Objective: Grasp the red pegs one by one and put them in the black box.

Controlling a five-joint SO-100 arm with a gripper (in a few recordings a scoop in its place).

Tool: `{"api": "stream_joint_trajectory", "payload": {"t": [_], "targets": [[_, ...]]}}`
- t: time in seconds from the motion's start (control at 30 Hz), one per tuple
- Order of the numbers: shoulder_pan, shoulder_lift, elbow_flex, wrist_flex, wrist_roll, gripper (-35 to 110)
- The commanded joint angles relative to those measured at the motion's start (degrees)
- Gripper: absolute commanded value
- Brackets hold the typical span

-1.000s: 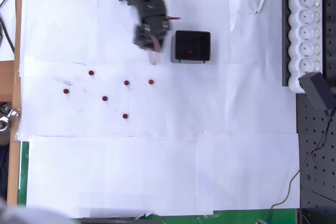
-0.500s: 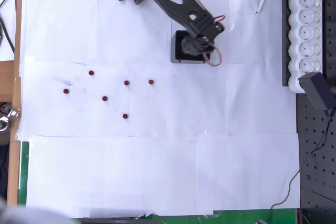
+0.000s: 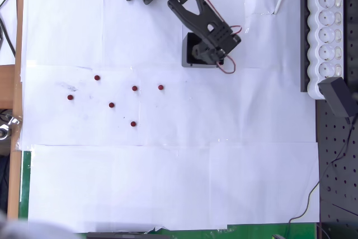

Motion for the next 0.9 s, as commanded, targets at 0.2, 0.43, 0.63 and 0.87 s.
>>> {"api": "stream_joint_trajectory", "payload": {"t": [0.2, 0.43, 0.63, 0.87], "targets": [[1.85, -26.02, 6.86, 6.42, 1.41, 16], [16.52, -44.12, -16.08, 6.33, 20.04, 16], [34.19, -64.07, -58.27, -20.13, 41.31, 16], [35.42, -66.45, -77.34, -46.23, 37.44, 16]]}}
